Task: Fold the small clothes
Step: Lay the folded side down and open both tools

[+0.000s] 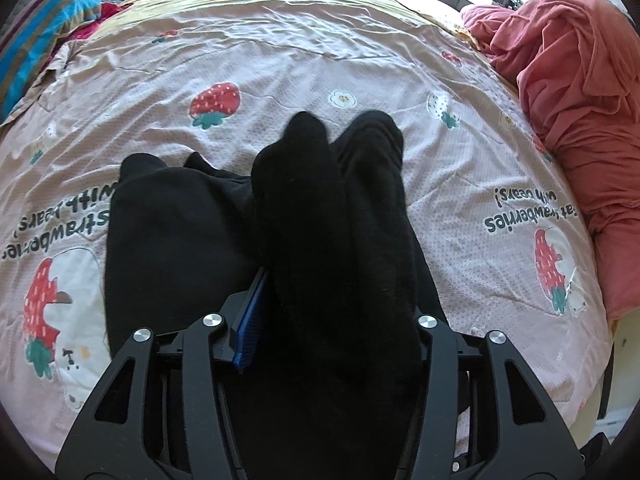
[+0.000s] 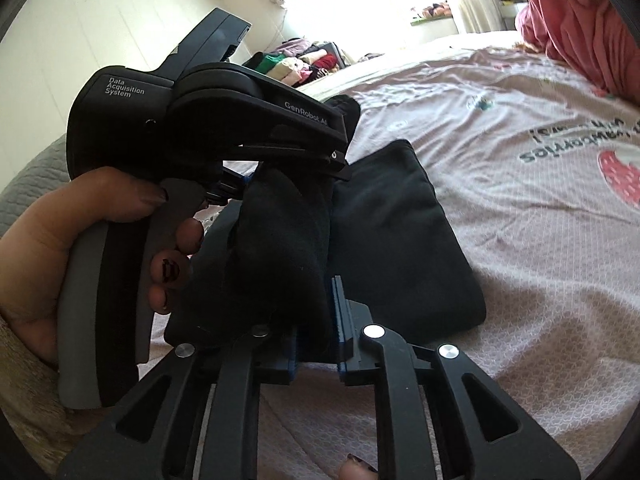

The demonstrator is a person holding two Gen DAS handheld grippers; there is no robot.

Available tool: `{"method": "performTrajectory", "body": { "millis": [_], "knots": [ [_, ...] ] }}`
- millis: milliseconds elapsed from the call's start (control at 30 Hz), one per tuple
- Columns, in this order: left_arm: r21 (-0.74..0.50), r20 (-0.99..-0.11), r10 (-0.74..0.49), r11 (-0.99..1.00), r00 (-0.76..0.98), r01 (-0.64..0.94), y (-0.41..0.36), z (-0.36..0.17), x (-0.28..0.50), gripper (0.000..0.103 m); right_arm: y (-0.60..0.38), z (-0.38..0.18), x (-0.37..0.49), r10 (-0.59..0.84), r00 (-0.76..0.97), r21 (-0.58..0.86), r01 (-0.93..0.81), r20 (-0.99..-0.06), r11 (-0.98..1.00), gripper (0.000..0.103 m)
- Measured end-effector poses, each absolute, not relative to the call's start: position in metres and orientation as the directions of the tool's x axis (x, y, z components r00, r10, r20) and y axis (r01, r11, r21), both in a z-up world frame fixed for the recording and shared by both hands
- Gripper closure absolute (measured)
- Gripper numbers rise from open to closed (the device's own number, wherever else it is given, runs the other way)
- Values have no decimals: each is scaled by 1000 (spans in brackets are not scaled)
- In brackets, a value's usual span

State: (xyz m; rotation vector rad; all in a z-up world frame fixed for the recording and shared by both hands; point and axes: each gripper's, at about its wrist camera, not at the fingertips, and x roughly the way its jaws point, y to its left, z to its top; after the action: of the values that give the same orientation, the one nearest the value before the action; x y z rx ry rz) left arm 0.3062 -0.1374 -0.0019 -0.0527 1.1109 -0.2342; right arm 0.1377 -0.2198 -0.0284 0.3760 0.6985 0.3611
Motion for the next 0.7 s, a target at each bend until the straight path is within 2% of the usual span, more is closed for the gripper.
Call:
{"method": "performTrajectory", "body": {
  "millis": [133, 233, 267, 467, 600, 700],
  "knots": [
    [-163, -883, -218, 973, 417, 165, -142, -7, 307, 50, -228, -35, 140, 458, 686, 488, -169, -566, 856, 79],
    [-181, -876, -242, 967, 418, 179, -145, -6, 306, 38, -234, -37, 139, 471, 673, 511, -158, -570, 845, 73],
    [-203, -870, -264, 962, 417, 185, -145, -5, 305, 30, -236, -39, 139, 473, 668, 517, -151, -575, 842, 72],
    [-323, -814, -372, 928, 446, 186, -130, 10, 293, 28, -251, -42, 136, 508, 633, 559, -140, -584, 818, 71],
    [-368, -763, -390, 918, 515, 151, -99, 23, 275, 28, -259, -38, 135, 555, 598, 590, -164, -578, 790, 59],
    [-340, -751, -330, 936, 572, 94, -72, 26, 261, 28, -269, -29, 143, 622, 556, 642, -195, -551, 742, 36]
  ]
}}
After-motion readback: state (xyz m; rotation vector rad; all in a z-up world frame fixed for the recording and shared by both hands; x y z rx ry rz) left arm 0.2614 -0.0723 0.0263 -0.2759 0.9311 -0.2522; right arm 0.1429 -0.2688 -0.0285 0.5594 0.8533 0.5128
